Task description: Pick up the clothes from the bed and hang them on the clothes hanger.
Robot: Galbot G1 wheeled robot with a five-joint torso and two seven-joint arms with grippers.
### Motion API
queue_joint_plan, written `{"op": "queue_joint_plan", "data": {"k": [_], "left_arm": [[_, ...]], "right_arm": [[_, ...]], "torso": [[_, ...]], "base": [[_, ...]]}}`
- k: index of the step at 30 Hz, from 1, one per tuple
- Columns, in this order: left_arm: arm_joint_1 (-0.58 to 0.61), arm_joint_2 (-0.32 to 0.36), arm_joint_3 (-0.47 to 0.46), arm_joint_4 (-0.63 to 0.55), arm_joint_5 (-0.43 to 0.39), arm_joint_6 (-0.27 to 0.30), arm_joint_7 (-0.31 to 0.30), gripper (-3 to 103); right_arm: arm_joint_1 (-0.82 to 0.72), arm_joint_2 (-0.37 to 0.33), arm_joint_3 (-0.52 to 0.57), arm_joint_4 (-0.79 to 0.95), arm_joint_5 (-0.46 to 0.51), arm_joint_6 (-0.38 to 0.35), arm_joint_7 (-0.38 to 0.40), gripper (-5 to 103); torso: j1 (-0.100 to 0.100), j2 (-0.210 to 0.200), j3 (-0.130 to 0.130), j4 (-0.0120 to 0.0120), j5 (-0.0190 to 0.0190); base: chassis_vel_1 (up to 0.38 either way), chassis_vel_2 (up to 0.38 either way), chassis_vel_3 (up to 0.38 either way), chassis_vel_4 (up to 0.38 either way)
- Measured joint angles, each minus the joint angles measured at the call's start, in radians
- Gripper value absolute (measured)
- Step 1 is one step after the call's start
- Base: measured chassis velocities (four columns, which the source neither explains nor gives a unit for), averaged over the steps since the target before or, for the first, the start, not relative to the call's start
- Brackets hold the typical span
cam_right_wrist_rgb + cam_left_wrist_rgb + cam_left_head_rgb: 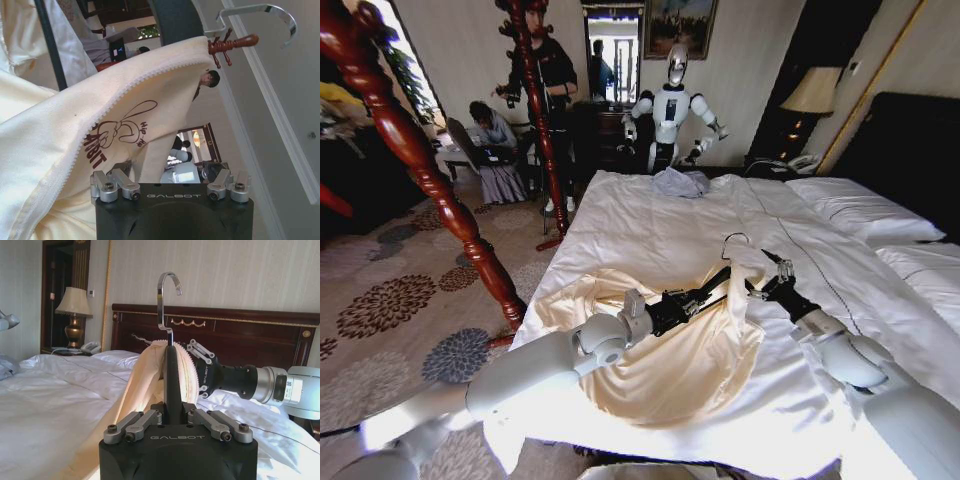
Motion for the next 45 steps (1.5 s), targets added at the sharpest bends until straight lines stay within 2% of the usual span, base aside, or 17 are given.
{"op": "queue_joint_plan", "data": {"k": [2, 4, 7, 8, 11, 16, 20, 30, 32, 33, 34, 35, 36, 39, 41, 42, 45], "left_arm": [[-0.005, 0.008, 0.001, -0.006, -0.001, 0.002, 0.006, 16], [-0.006, 0.012, 0.001, -0.009, -0.002, 0.003, 0.008, 16], [-0.006, 0.019, 0.002, -0.014, -0.001, 0.003, 0.011, 16], [-0.005, 0.020, 0.002, -0.014, -0.001, 0.003, 0.012, 16], [-0.002, 0.022, 0.002, -0.015, 0.001, 0.003, 0.013, 16], [0.002, 0.028, -0.001, -0.009, 0.006, 0.003, 0.019, 16], [0.006, 0.030, -0.004, -0.006, 0.021, 0.002, 0.017, 16], [0.009, 0.034, -0.022, -0.015, 0.055, 0.010, -0.034, 15], [0.009, 0.048, -0.035, -0.016, 0.082, 0.014, -0.074, 26], [0.009, 0.048, -0.035, -0.016, 0.082, 0.014, -0.074, 26], [0.009, 0.059, -0.050, -0.016, 0.093, 0.012, -0.105, 30], [0.008, 0.068, -0.057, -0.017, 0.093, 0.014, -0.113, 36], [0.005, 0.079, -0.065, -0.018, 0.091, 0.015, -0.118, 42], [0.000, 0.106, -0.081, -0.034, 0.085, 0.019, -0.118, 47], [0.001, 0.138, -0.096, -0.055, 0.078, 0.023, -0.120, 57], [0.001, 0.138, -0.096, -0.055, 0.078, 0.023, -0.120, 57], [0.027, 0.191, -0.122, -0.091, 0.079, 0.024, -0.120, 74]], "right_arm": [[0.008, 0.009, 0.005, -0.015, -0.065, 0.043, -0.002, 73], [0.010, 0.013, 0.008, -0.020, -0.091, 0.059, -0.002, 73], [0.015, 0.022, 0.011, -0.029, -0.145, 0.091, -0.002, 57], [0.018, 0.024, 0.011, -0.029, -0.156, 0.096, -0.002, 51], [0.027, 0.028, 0.008, -0.033, -0.173, 0.106, -0.001, 46], [0.035, 0.034, 0.005, -0.042, -0.170, 0.120, 0.006, 27], [0.032, 0.039, 0.005, -0.043, -0.166, 0.124, 0.008, 27], [0.039, 0.064, -0.005, -0.060, -0.163, 0.128, 0.022, 27], [0.044, 0.071, -0.008, -0.071, -0.162, 0.129, 0.024, 27], [0.044, 0.071, -0.008, -0.071, -0.162, 0.129, 0.024, 27], [0.049, 0.080, -0.013, -0.084, -0.165, 0.129, 0.023, 24], [0.056, 0.090, -0.019, -0.093, -0.167, 0.129, 0.024, 20], [0.066, 0.097, -0.022, -0.099, -0.166, 0.130, 0.031, 19], [0.081, 0.115, -0.033, -0.115, -0.176, 0.133, 0.035, 19], [0.095, 0.131, -0.043, -0.133, -0.178, 0.133, 0.044, 19], [0.095, 0.131, -0.043, -0.133, -0.178, 0.133, 0.044, 19], [0.110, 0.154, -0.052, -0.161, -0.176, 0.130, 0.052, 19]], "torso": [[0.000, 0.000, 0.000, 0.0001, 0.0000], [0.000, 0.000, 0.000, 0.0000, 0.0000], [0.000, 0.000, 0.000, -0.0001, 0.0001], [0.000, 0.000, 0.000, -0.0001, 0.0000], [0.000, 0.000, 0.000, 0.0000, 0.0000], [0.000, 0.000, 0.000, 0.0000, 0.0001], [0.000, 0.000, 0.000, 0.0001, 0.0000], [0.000, 0.000, 0.000, -0.0001, -0.0001], [0.000, 0.000, 0.000, 0.0002, 0.0000], [0.000, 0.000, 0.000, 0.0002, 0.0000], [0.000, 0.000, 0.000, -0.0004, -0.0001], [0.000, 0.000, 0.000, 0.0001, 0.0001], [0.000, 0.000, 0.000, -0.0006, -0.0001], [0.000, 0.000, 0.000, -0.0001, 0.0002], [0.000, 0.000, 0.000, 0.0001, -0.0001], [0.000, 0.000, 0.000, 0.0001, -0.0001], [0.000, 0.000, 0.000, -0.0002, 0.0000]], "base": [[0.000, 0.000, 0.000, 0.000], [0.000, 0.000, 0.000, 0.000], [0.000, 0.000, 0.000, 0.000], [0.000, 0.000, 0.000, 0.000], [0.000, 0.000, 0.000, 0.000], [0.000, 0.000, 0.000, 0.000], [0.000, 0.000, 0.000, 0.000], [0.000, 0.000, 0.000, 0.000], [0.000, 0.000, 0.000, 0.000], [0.000, 0.000, 0.000, 0.000], [0.000, 0.000, 0.000, 0.000], [0.000, 0.000, 0.000, 0.000], [0.000, 0.000, 0.000, 0.000], [0.000, 0.000, 0.000, 0.000], [0.000, 0.000, 0.000, 0.000], [0.000, 0.000, 0.000, 0.000], [0.000, 0.000, 0.000, 0.000]]}}
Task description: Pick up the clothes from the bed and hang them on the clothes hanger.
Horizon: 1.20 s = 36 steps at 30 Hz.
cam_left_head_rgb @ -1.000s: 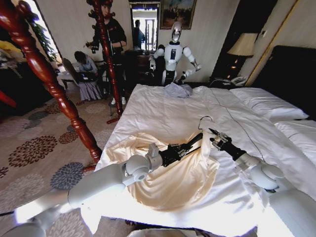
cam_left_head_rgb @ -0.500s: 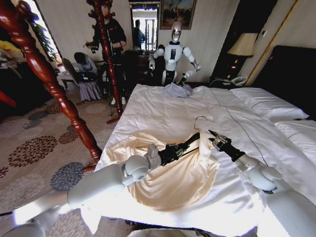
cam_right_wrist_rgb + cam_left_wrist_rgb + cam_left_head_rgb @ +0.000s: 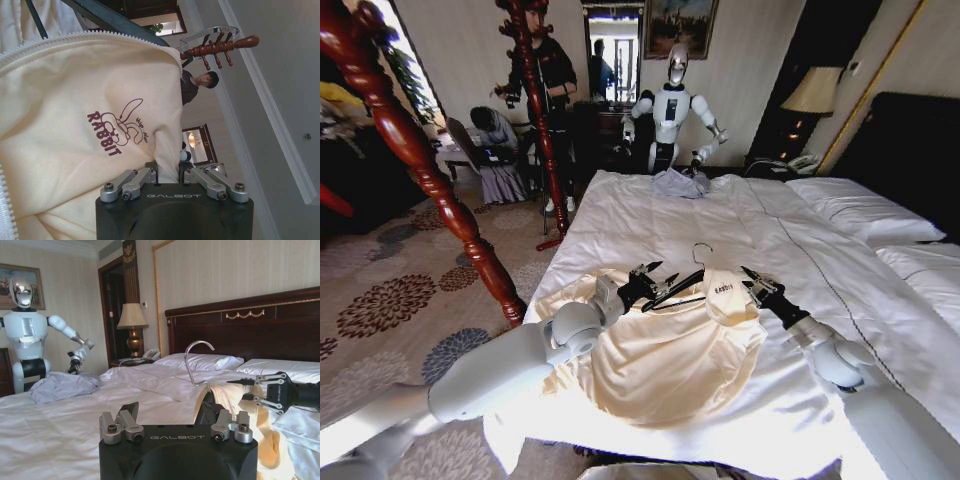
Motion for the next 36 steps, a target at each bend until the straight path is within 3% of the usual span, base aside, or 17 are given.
{"op": "queue_joint_plan", "data": {"k": [1, 4, 9, 17, 20, 28, 32, 35, 36], "left_arm": [[0.000, 0.000, 0.000, 0.000, 0.000, 0.000, 0.000, 74], [0.051, 0.041, -0.058, -0.024, -0.011, 0.001, -0.014, 90], [0.082, 0.058, -0.135, -0.005, -0.074, 0.011, -0.066, 100], [0.058, -0.008, -0.232, 0.123, -0.266, 0.084, -0.193, 100], [0.037, -0.044, -0.237, 0.205, -0.296, 0.119, -0.204, 100], [-0.003, -0.123, -0.213, 0.412, -0.244, 0.198, -0.187, 100], [-0.051, -0.156, -0.161, 0.509, -0.163, 0.190, -0.130, 100], [-0.122, -0.199, -0.097, 0.644, -0.060, 0.149, -0.039, 102], [-0.122, -0.199, -0.097, 0.644, -0.060, 0.149, -0.039, 102]], "right_arm": [[0.000, 0.000, 0.000, 0.000, 0.000, 0.000, 0.000, 19], [-0.001, 0.017, 0.005, -0.013, 0.014, -0.017, 0.012, 19], [-0.016, 0.023, 0.018, -0.013, 0.034, -0.027, 0.019, 19], [-0.023, 0.025, 0.018, 0.004, 0.035, -0.029, 0.020, 19], [-0.024, 0.021, 0.016, 0.009, 0.035, -0.029, 0.020, 19], [-0.008, 0.000, -0.010, 0.016, 0.035, -0.029, 0.019, 19], [-0.011, -0.009, -0.011, 0.016, 0.039, -0.029, 0.019, 19], [-0.018, -0.013, -0.005, 0.022, 0.041, -0.028, 0.019, 19], [-0.018, -0.013, -0.005, 0.022, 0.041, -0.028, 0.019, 19]], "torso": [[0.000, 0.000, 0.000, 0.0000, 0.0000], [0.000, 0.000, 0.000, 0.0007, 0.0000], [0.000, 0.000, 0.000, -0.0001, -0.0001], [0.000, 0.000, 0.000, -0.0001, 0.0000], [0.000, 0.000, 0.000, 0.0000, 0.0000], [0.000, 0.000, 0.000, 0.0006, 0.0000], [0.000, 0.000, 0.000, 0.0003, 0.0000], [0.000, 0.000, 0.000, -0.0003, 0.0002], [0.000, 0.000, 0.000, -0.0003, 0.0002]], "base": [[0.000, 0.000, 0.000, 0.000], [0.000, 0.000, 0.000, 0.000], [0.000, 0.000, 0.000, 0.000], [0.000, 0.000, 0.000, 0.000], [0.000, 0.000, 0.000, 0.000], [0.000, 0.000, 0.000, 0.000], [0.000, 0.000, 0.000, 0.000], [0.000, 0.000, 0.000, 0.000], [0.000, 0.000, 0.000, 0.000]]}}
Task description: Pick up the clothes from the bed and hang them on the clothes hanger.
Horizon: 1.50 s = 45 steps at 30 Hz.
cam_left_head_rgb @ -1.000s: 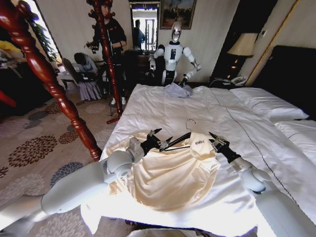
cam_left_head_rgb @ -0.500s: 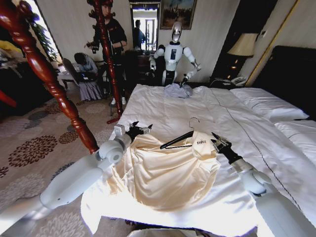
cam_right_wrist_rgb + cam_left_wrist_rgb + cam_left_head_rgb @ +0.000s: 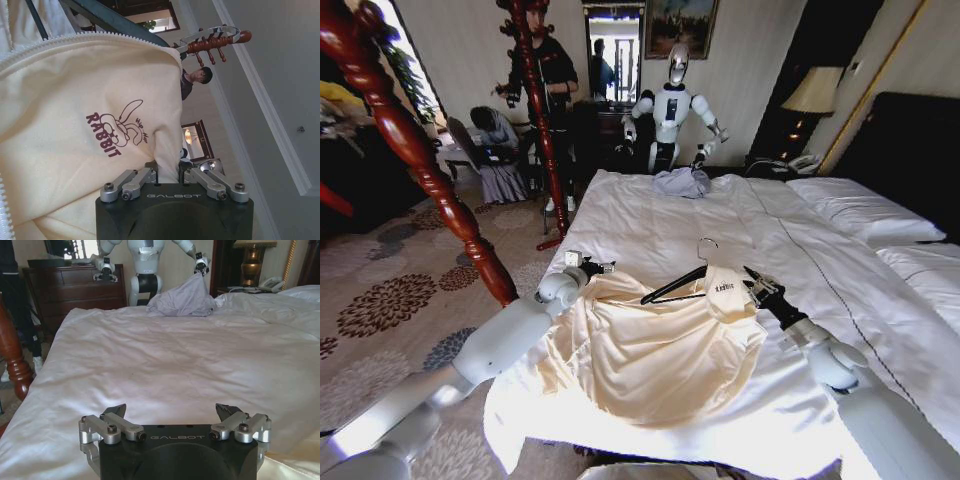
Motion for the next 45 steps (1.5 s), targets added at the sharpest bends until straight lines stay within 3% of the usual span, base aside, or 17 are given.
{"op": "queue_joint_plan", "data": {"k": [6, 11, 15, 24, 28, 32, 40, 43, 45], "left_arm": [[-0.103, -0.037, 0.119, 0.210, 0.094, -0.054, 0.130, 97], [-0.119, -0.070, 0.138, 0.307, 0.139, -0.101, 0.194, 97], [-0.130, -0.108, 0.149, 0.410, 0.220, -0.157, 0.261, 91], [-0.144, -0.186, 0.161, 0.569, 0.227, -0.166, 0.310, 89], [-0.146, -0.220, 0.160, 0.627, 0.236, -0.167, 0.313, 83], [-0.147, -0.257, 0.152, 0.677, 0.245, -0.167, 0.312, 62], [-0.132, -0.254, 0.154, 0.666, 0.242, -0.167, 0.311, 40], [-0.121, -0.244, 0.154, 0.641, 0.234, -0.168, 0.301, 23], [-0.113, -0.238, 0.154, 0.620, 0.224, -0.167, 0.290, 17]], "right_arm": [[-0.008, -0.006, 0.002, 0.010, 0.002, 0.001, 0.003, 19], [-0.004, -0.007, 0.002, 0.014, 0.008, 0.000, 0.004, 19], [-0.005, -0.008, 0.004, 0.012, 0.010, 0.000, 0.004, 19], [-0.005, -0.014, 0.003, 0.018, 0.023, -0.007, 0.005, 19], [-0.002, -0.019, 0.003, 0.018, 0.031, -0.011, 0.005, 19], [0.000, -0.019, 0.003, 0.017, 0.033, -0.013, 0.005, 19], [-0.001, -0.013, 0.003, 0.011, 0.032, -0.013, 0.005, 19], [0.002, -0.010, 0.000, 0.007, 0.030, -0.013, 0.005, 19], [0.003, -0.008, -0.001, 0.005, 0.030, -0.013, 0.005, 19]], "torso": [[0.000, 0.000, 0.000, 0.0006, 0.0000], [0.000, 0.000, 0.000, 0.0005, -0.0001], [0.000, 0.000, 0.000, 0.0005, -0.0002], [0.000, 0.000, 0.000, 0.0005, -0.0001], [0.000, 0.000, 0.000, 0.0005, -0.0001], [0.000, 0.000, 0.000, 0.0004, -0.0001], [0.000, 0.000, 0.000, 0.0004, -0.0001], [0.000, 0.000, 0.000, 0.0006, -0.0001], [0.000, 0.000, 0.000, 0.0006, -0.0001]], "base": [[0.000, 0.000, 0.000, 0.000], [0.000, 0.000, 0.000, 0.000], [0.000, 0.000, 0.000, 0.000], [0.000, 0.000, 0.000, 0.000], [0.000, 0.000, 0.000, 0.000], [0.000, 0.000, 0.000, 0.000], [0.000, 0.000, 0.000, 0.000], [0.000, 0.000, 0.000, 0.000], [0.000, 0.000, 0.000, 0.000]]}}
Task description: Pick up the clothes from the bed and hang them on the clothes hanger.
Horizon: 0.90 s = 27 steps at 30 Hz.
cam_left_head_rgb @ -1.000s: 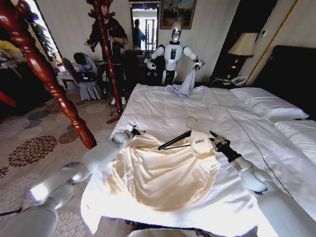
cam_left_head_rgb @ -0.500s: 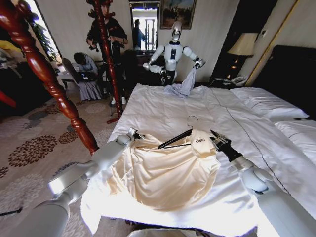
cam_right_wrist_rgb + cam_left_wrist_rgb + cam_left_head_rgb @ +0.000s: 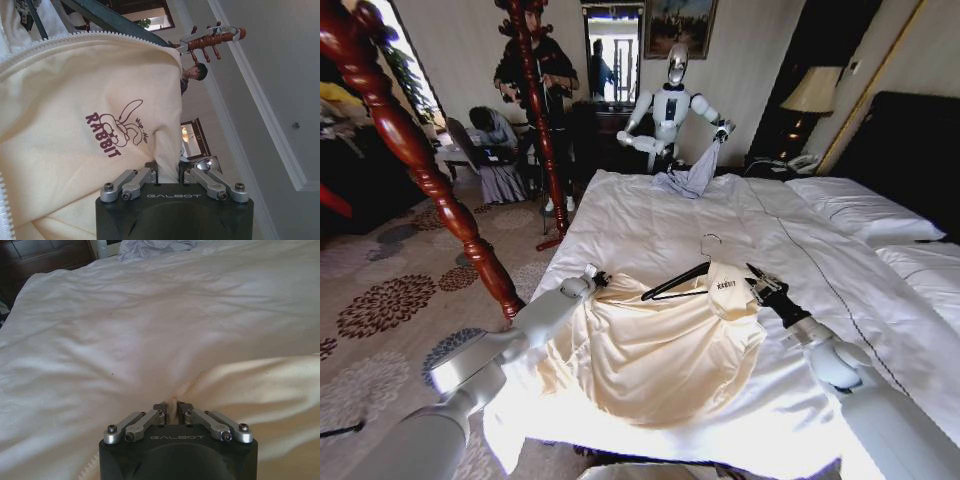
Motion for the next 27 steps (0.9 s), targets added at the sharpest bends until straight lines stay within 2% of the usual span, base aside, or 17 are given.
{"op": "queue_joint_plan", "data": {"k": [1, 4, 6, 9, 10, 15, 16, 19, 20, 23, 24, 27], "left_arm": [[0.000, 0.000, 0.000, 0.000, 0.000, 0.000, 0.000, 17], [0.015, 0.016, -0.004, -0.042, -0.010, 0.001, -0.015, 3], [0.021, 0.025, -0.007, -0.059, -0.014, 0.001, -0.021, 1], [0.047, 0.078, -0.035, -0.171, -0.045, 0.007, -0.053, 0], [0.047, 0.078, -0.035, -0.171, -0.045, 0.007, -0.053, 0], [0.090, 0.195, -0.061, -0.403, -0.129, 0.040, -0.115, 0], [0.090, 0.195, -0.061, -0.403, -0.129, 0.040, -0.115, 0], [0.128, 0.266, -0.087, -0.581, -0.173, 0.053, -0.167, 0], [0.128, 0.266, -0.087, -0.581, -0.173, 0.053, -0.167, 0], [0.215, 0.368, -0.141, -0.767, -0.206, 0.069, -0.240, 0], [0.215, 0.368, -0.141, -0.767, -0.206, 0.069, -0.240, 0], [0.346, 0.451, -0.222, -0.904, -0.209, 0.085, -0.299, 0]], "right_arm": [[0.000, 0.000, 0.000, 0.000, 0.000, 0.000, 0.000, 19], [-0.001, 0.003, 0.000, -0.001, -0.001, 0.000, 0.001, 19], [-0.002, 0.003, 0.000, 0.000, -0.002, 0.000, 0.001, 19], [-0.005, 0.007, 0.000, 0.001, -0.004, 0.000, 0.003, 19], [-0.005, 0.007, 0.000, 0.001, -0.004, 0.000, 0.003, 19], [-0.002, 0.015, -0.004, -0.007, 0.020, -0.019, 0.012, 19], [-0.002, 0.015, -0.004, -0.007, 0.020, -0.019, 0.012, 19], [0.005, 0.017, -0.007, -0.017, 0.033, -0.030, 0.016, 19], [0.005, 0.017, -0.007, -0.017, 0.033, -0.030, 0.016, 19], [0.002, 0.016, 0.003, -0.022, 0.053, -0.043, 0.023, 19], [0.002, 0.016, 0.003, -0.022, 0.053, -0.043, 0.023, 19], [0.005, 0.020, 0.014, -0.033, 0.084, -0.062, 0.030, 19]], "torso": [[0.000, 0.000, 0.000, 0.0000, 0.0000], [0.000, 0.000, 0.000, -0.0002, 0.0000], [0.000, 0.000, 0.000, -0.0003, 0.0000], [0.000, 0.000, 0.000, -0.0001, -0.0002], [0.000, 0.000, 0.000, -0.0001, -0.0002], [0.000, 0.000, 0.000, 0.0001, -0.0002], [0.000, 0.000, 0.000, 0.0001, -0.0002], [0.000, 0.000, 0.000, -0.0003, -0.0002], [0.000, 0.000, 0.000, -0.0003, -0.0002], [0.000, 0.000, 0.000, -0.0005, -0.0002], [0.000, 0.000, 0.000, -0.0005, -0.0002], [0.000, 0.000, 0.000, 0.0004, -0.0003]], "base": [[0.000, 0.000, 0.000, 0.000], [0.000, 0.000, 0.000, 0.000], [0.000, 0.000, 0.000, 0.000], [0.000, 0.000, 0.000, 0.000], [0.000, 0.000, 0.000, 0.000], [0.000, 0.000, 0.000, 0.000], [0.000, 0.000, 0.000, 0.000], [0.000, 0.000, 0.000, 0.000], [0.000, 0.000, 0.000, 0.000], [0.000, 0.000, 0.000, 0.000], [0.000, 0.000, 0.000, 0.000], [0.000, 0.000, 0.000, 0.000]]}}
